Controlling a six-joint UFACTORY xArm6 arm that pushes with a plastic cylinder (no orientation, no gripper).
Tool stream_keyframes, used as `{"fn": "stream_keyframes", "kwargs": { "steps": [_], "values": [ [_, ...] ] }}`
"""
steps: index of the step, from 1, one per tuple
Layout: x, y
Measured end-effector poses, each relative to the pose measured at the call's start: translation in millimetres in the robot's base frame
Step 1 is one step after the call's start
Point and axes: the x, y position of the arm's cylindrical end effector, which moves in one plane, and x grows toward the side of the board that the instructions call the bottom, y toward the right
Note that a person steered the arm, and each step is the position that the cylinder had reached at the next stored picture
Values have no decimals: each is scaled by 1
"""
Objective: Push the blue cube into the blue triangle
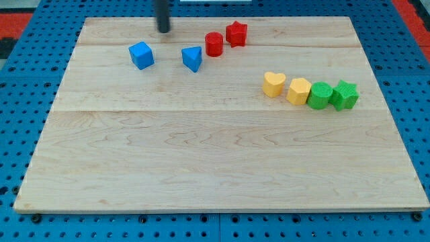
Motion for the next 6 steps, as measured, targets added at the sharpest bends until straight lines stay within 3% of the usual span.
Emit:
{"fn": "stream_keyframes", "kwargs": {
  "steps": [1, 3, 4, 6],
  "values": [
    [53, -54],
    [80, 95],
    [164, 66],
    [229, 263]
  ]
}}
